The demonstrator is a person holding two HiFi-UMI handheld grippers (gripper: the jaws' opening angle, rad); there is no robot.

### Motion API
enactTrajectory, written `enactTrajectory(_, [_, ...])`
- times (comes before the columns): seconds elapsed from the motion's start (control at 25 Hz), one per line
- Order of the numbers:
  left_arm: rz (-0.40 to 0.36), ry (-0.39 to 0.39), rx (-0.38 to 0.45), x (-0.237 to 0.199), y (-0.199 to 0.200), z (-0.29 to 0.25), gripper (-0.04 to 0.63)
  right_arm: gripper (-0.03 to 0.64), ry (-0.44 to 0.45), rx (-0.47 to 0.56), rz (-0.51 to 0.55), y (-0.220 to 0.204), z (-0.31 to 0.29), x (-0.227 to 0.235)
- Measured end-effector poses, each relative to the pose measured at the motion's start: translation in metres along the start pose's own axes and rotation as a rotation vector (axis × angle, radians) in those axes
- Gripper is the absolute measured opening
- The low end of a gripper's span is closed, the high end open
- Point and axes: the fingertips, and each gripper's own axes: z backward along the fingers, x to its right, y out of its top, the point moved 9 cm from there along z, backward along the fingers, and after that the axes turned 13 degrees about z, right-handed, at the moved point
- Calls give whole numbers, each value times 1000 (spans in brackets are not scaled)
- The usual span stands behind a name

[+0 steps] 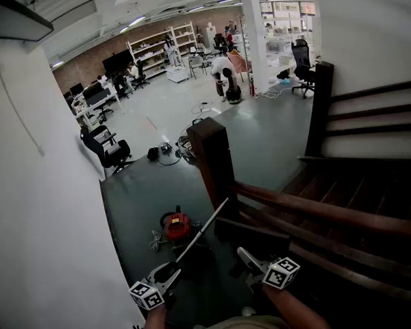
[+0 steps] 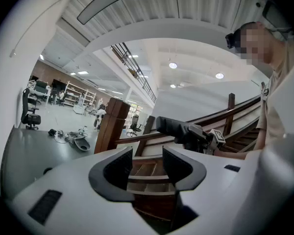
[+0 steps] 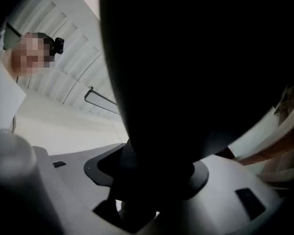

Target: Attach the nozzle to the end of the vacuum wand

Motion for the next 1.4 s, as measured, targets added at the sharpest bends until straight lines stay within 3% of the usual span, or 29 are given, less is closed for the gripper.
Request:
enactTrajectory(0.56, [-6,17,-13,22,-14,-13,200,261,28,48,-30,22,16,12])
enactTrajectory(0.88, [9,26,-19,22,-20,-11,200,261,-18,82,-32,32,29,23])
enactTrajectory(1.2, [57,-18,-42,-25,-26,-39,200,261,-76,75,-19,23,17,35])
enactTrajectory(1.4, [61,-87,-92,-63,-5,-63,199,261,-133,96,-8,22,-15,30])
